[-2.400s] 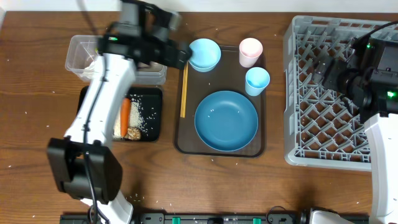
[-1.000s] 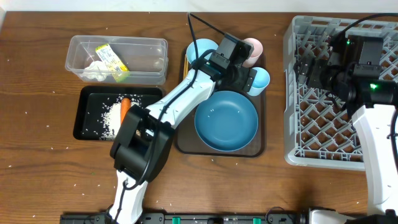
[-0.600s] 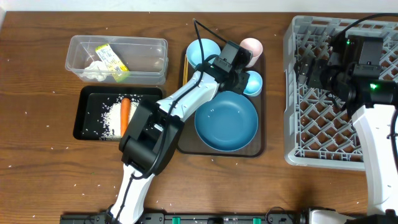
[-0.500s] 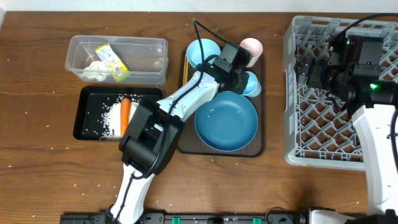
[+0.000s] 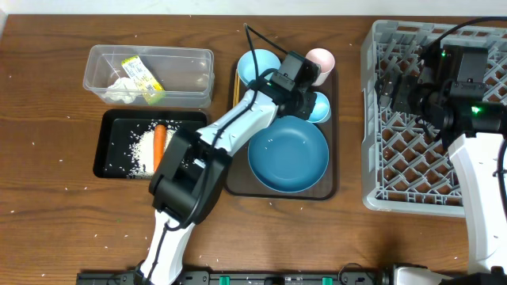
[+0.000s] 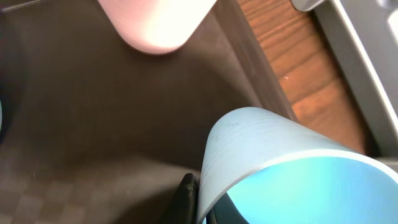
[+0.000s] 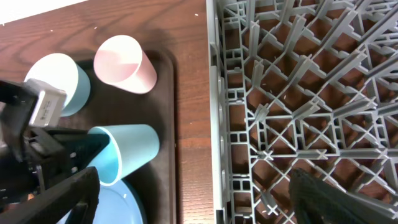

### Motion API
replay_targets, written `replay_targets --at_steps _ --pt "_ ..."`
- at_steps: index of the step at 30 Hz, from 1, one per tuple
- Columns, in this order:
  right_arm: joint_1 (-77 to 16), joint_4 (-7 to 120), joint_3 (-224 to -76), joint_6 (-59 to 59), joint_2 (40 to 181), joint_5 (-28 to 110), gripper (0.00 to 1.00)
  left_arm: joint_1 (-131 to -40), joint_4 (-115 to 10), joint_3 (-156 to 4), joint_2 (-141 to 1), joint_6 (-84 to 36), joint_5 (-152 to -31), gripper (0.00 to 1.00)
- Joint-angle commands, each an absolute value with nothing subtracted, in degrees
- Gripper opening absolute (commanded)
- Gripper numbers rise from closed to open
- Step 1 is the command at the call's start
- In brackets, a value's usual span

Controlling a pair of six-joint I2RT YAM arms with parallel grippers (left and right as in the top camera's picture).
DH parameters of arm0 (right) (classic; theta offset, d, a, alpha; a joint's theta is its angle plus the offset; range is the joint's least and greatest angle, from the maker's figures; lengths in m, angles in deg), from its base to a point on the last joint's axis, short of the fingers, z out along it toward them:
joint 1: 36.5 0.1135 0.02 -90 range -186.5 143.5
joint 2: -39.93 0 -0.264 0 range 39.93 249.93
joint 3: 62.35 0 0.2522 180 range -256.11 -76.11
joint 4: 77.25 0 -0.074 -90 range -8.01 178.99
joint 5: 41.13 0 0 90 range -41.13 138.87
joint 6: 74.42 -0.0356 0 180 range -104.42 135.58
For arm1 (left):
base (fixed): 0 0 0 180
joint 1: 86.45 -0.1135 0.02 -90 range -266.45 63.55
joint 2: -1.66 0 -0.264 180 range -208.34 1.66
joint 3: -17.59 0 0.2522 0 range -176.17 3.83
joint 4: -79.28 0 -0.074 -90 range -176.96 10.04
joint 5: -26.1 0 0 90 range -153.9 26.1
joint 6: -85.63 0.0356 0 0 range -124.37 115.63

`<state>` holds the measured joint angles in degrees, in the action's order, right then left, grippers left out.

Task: Sort waste into correct bins and load items into the dishwasher rack
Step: 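Grasp the light-blue cup with the left gripper, then lift the cup toward the right gripper as the right arm reaches in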

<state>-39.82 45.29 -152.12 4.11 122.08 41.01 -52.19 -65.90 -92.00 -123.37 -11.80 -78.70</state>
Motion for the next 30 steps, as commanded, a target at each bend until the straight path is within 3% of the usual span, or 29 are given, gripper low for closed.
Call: replay_targets --at_steps 1,7,17,24,30 --pt "-40.4 45.3 -152.4 4.9 122.3 41.5 0.91 -54.4 -65.1 -92.1 -117.6 -12.6 -86.7 0.06" --pt "-40.4 46.0 -152.4 7.7 122.4 34.2 0.93 -60.8 -65.6 -92.1 -114.6 -12.6 -111.4 0.06" --pt "-40.1 55.9 -152.4 15.1 124.0 1.5 0.96 -72.6 -72.4 -92.0 -114.8 -11.3 -148.3 0.06" --pt "-35.7 68.8 -152.4 15.0 127.8 -14.5 0.95 -74.4 -75.1 -92.1 -114.8 -11.8 -153.9 0.06" --pt "-31.2 74.1 -152.4 12.7 131.9 -16.1 0.93 -74.2 -75.8 -92.1 -114.8 -11.8 -153.9 0.06"
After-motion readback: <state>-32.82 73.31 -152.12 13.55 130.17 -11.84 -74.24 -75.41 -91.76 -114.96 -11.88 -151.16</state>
